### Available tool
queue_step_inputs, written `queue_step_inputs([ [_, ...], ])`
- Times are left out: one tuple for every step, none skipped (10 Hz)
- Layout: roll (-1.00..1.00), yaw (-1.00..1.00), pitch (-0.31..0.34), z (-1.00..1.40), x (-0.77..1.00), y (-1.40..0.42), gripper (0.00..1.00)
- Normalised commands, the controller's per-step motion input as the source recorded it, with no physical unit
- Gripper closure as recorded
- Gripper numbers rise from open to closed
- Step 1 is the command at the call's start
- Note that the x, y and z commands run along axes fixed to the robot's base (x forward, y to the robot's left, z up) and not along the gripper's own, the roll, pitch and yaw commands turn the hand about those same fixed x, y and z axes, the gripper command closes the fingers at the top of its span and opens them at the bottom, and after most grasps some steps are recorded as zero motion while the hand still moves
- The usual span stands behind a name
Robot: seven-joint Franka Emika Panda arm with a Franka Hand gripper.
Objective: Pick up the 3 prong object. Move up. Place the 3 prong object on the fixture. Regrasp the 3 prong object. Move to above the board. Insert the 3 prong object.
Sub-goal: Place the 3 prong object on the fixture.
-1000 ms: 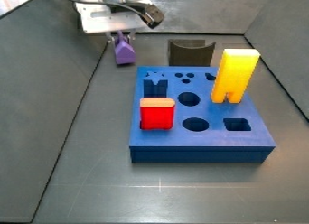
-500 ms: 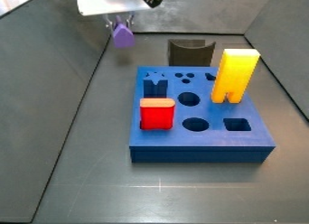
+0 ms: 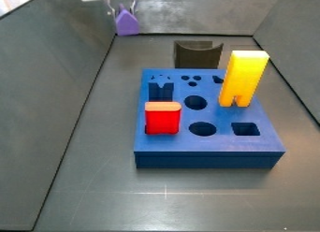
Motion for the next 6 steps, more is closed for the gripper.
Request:
queue_step_inputs([
  [0.08, -0.01, 0.073, 1.00, -0.03, 0.01, 1.00],
  [0.08, -0.01, 0.077, 1.00, -0.03, 0.02, 1.00],
  [0.10, 0.00, 0.085, 0.89, -0.03, 0.02, 1.00],
  [0.10, 0.00, 0.088, 0.80, -0.02, 0.02, 1.00],
  [0.10, 0.01, 0.097, 0.62, -0.01, 0.01, 1.00],
  [0.11, 0.02, 0.104, 0.48, -0.01, 0.02, 1.00],
])
